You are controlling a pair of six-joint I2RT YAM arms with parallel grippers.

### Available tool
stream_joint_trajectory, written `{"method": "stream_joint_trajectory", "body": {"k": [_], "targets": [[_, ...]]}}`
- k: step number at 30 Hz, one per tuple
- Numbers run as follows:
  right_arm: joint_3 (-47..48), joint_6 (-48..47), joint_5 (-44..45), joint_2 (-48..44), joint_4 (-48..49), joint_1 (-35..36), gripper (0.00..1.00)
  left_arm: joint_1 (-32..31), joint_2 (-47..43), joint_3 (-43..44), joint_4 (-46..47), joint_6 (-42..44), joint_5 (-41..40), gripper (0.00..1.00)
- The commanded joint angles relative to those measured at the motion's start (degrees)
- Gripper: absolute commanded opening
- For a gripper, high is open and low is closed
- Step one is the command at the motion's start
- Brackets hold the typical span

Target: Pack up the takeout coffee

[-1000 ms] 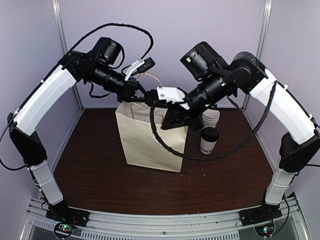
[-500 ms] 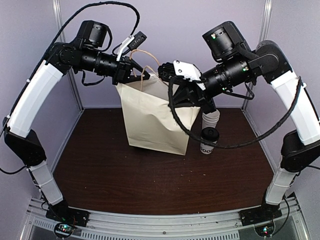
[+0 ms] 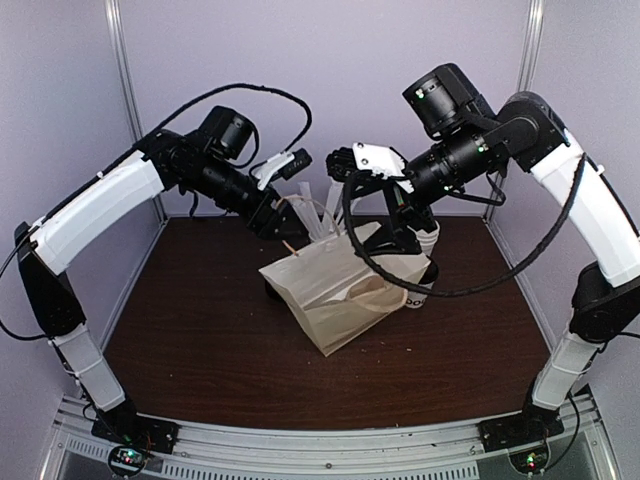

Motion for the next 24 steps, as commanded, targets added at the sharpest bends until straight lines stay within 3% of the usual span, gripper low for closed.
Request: {"method": "stream_joint_trajectory", "body": {"k": [1, 5, 10, 18, 24], "targets": [[-7.77, -1.25, -5.61, -3.61, -0.66, -4.94, 1.00, 0.12, -5.65, -8.68, 8.68, -2.15, -8.34, 0.87], [-8.10, -0.48, -5.67, -6.10, -1.32, -6.22, 1.00, 0.14, -9.70, -10.69, 14.90, -2.33, -10.02, 0.97], [-9.57, -0.25, -4.57, -7.17, -0.12, -7.85, 1.00, 0.13, -9.71, -10.70, 18.12, -3.25, -11.60, 0.97], [-10.35, 2.89, -3.13, -7.59, 3.42, -11.12, 1.00, 0.13, -11.57, -13.21, 21.48, -11.91, -25.50, 0.96], [-17.34, 5.70, -2.34, -7.31, 12.37, -17.56, 0.97, 0.12, -8.22, -12.44, 23.25, -14.53, -17.74, 0.87]]}}
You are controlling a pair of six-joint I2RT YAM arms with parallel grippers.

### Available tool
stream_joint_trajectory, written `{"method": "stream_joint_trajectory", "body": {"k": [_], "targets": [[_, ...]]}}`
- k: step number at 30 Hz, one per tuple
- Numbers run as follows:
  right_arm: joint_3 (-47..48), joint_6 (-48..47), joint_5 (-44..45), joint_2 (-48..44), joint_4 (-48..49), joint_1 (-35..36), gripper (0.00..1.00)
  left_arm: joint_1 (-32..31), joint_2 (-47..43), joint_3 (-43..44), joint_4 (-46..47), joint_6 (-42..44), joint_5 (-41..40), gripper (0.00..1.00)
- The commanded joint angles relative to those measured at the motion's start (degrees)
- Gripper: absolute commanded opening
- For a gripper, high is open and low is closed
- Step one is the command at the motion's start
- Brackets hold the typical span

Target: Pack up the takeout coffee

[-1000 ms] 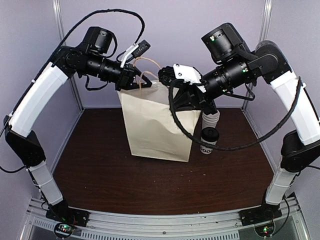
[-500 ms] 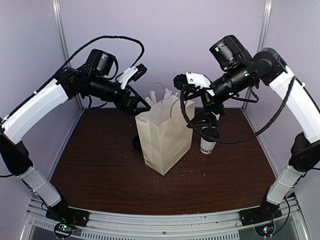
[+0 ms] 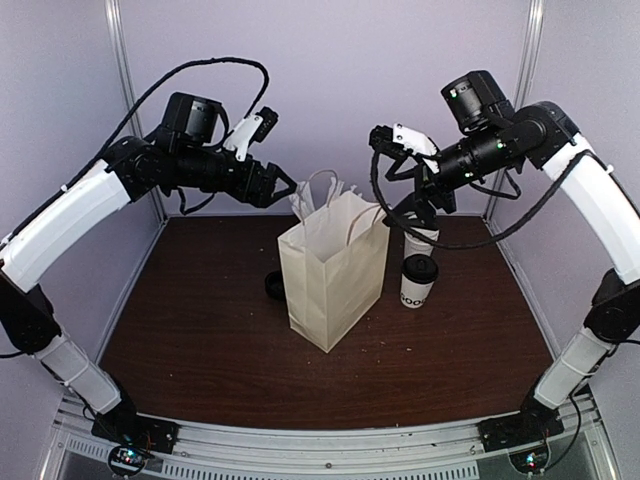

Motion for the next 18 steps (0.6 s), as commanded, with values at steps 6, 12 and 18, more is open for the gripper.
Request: {"method": "stream_joint_trajectory", "body": {"k": [6, 12, 18], "targets": [[-8.85, 0.49, 4.03, 1.23, 12.19, -3.73, 0.85, -0.52, 8.45, 4.68, 8.02, -3.15, 2.87, 0.84], [-9.81, 1.86, 3.88, 1.40, 16.68, -3.85, 0.53, -0.49, 17.82, 13.66, 6.70, -3.76, 7.17, 0.49], [-5.38, 2.87, -1.78, 1.90, 16.64, -3.81, 0.03, -0.52, 19.61, 19.48, 4.04, -2.69, 5.37, 0.00]]}}
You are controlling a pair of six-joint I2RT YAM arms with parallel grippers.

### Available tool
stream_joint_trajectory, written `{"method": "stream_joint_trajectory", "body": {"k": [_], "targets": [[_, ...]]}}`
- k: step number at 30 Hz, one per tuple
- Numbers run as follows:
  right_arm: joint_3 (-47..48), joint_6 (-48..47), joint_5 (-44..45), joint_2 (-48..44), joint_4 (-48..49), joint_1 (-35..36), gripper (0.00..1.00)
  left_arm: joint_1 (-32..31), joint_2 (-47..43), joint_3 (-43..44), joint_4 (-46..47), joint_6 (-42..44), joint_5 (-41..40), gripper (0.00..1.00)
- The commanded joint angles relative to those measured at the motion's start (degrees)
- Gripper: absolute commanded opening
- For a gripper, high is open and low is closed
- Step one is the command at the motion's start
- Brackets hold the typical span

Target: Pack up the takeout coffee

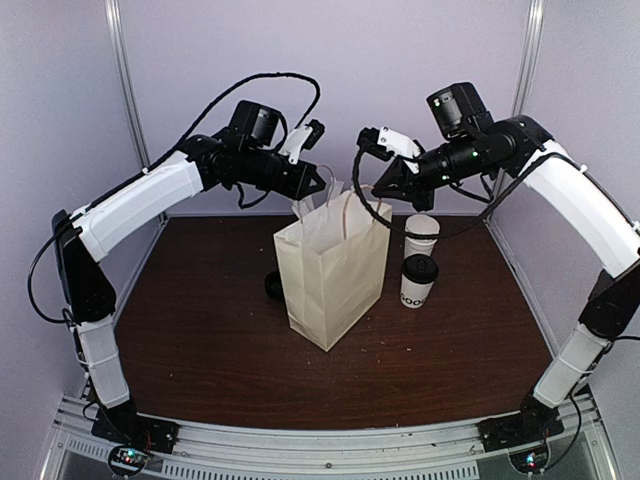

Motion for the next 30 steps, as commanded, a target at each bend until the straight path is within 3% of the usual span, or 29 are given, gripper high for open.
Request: {"method": "stream_joint_trajectory", "body": {"k": [1, 13, 29, 30], "targets": [[5.32, 1.72, -5.92, 0.07, 1.54, 0.12, 0.03, -0.17, -1.38, 6.06, -0.49, 0.68, 0.76, 0.00], [25.89, 7.76, -19.78, 2.69, -5.12, 1.72, 0.03, -0.75, -4.91, 18.57, -6.71, 1.25, 3.09, 0.00], [27.12, 8.17, -21.80, 3.44, -5.74, 3.93, 0.04, -0.89, -6.57, 19.14, -7.15, 1.74, 3.43, 0.00], [26.90, 8.00, -21.87, 3.48, -5.94, 3.95, 0.09, -0.89, -6.66, 18.69, -7.15, 1.94, 3.25, 0.00]]}}
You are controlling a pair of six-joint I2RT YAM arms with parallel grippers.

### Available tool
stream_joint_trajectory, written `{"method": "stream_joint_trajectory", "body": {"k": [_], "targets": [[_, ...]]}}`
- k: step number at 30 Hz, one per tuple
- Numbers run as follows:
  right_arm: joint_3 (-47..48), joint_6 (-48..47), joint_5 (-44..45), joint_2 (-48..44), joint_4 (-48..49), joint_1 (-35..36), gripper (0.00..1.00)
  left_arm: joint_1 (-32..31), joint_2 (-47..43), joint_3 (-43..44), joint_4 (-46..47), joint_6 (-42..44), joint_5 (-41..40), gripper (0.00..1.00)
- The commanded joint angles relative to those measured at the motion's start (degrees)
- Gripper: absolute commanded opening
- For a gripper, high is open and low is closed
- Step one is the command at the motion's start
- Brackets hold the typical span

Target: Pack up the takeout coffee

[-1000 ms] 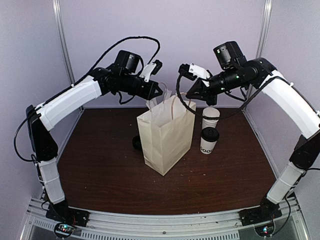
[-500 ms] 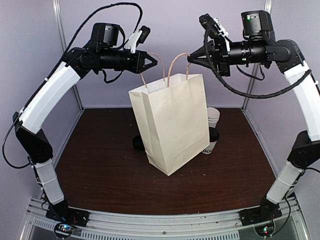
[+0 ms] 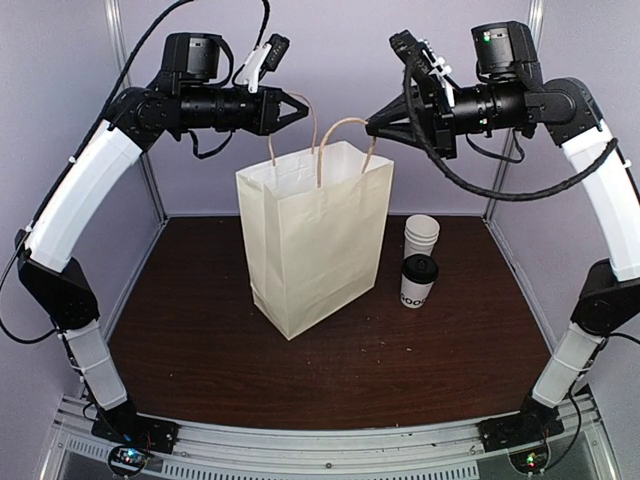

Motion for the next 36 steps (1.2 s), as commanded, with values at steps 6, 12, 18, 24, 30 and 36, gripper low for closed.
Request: {"method": "stream_joint_trajectory", "body": {"k": [6, 12, 18, 24, 30, 36], "targets": [[-3.42, -9.88, -2.05, -2.18, -10.41, 0.04, 1.00, -0.04, -6.73, -13.31, 3.23, 0.21, -6.34, 0.97], [-8.51, -11.30, -0.85, -4.15, -11.93, -1.63, 1.00, -0.04, -10.22, -18.28, 3.07, 3.35, -13.69, 0.98], [-12.75, -12.26, -1.76, -5.29, -12.15, -1.63, 1.00, -0.01, -12.33, -21.74, 1.88, 4.11, -12.69, 0.97], [-18.39, -14.40, -0.96, -5.13, -11.08, -1.03, 0.99, -0.04, -11.94, -24.54, -4.41, 4.80, -5.28, 0.87], [-23.23, -14.07, 2.58, -2.92, -7.07, 0.24, 0.94, -0.04, -10.49, -27.63, -4.79, 5.28, -6.14, 0.86], [-21.66, -13.89, 2.77, -0.31, -7.75, 0.34, 0.92, 0.04, -3.49, -21.72, -12.30, 6.67, -10.15, 0.78]]}}
